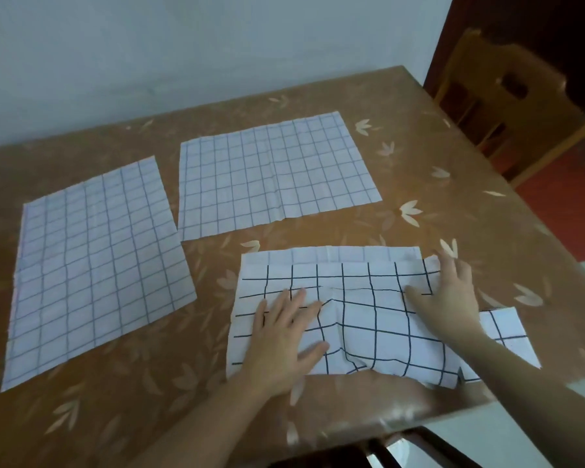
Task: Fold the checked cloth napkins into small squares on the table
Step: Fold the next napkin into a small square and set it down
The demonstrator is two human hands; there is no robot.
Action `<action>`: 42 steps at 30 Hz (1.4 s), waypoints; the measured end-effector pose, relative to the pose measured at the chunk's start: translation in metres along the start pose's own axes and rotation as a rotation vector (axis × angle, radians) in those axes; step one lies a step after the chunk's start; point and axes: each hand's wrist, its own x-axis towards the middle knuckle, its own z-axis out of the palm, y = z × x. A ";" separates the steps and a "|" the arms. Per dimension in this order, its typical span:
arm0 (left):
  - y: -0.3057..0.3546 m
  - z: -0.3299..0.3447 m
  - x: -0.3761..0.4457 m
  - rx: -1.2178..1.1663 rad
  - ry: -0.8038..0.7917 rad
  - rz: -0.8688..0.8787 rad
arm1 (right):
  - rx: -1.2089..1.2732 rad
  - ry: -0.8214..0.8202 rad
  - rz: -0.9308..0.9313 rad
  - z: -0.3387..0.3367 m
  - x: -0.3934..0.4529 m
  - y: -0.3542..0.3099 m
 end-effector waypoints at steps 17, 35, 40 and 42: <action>-0.015 0.008 -0.035 0.062 0.162 0.315 | -0.448 -0.030 -0.754 0.013 -0.074 0.024; -0.015 -0.031 -0.020 0.024 0.418 0.205 | -0.066 -0.140 -0.513 0.003 -0.074 -0.030; -0.034 -0.054 -0.041 0.026 0.377 0.155 | -0.332 -0.120 -0.598 0.009 -0.083 -0.031; -0.042 -0.060 -0.052 0.023 0.374 0.128 | -0.429 -0.119 -0.650 0.016 -0.090 -0.030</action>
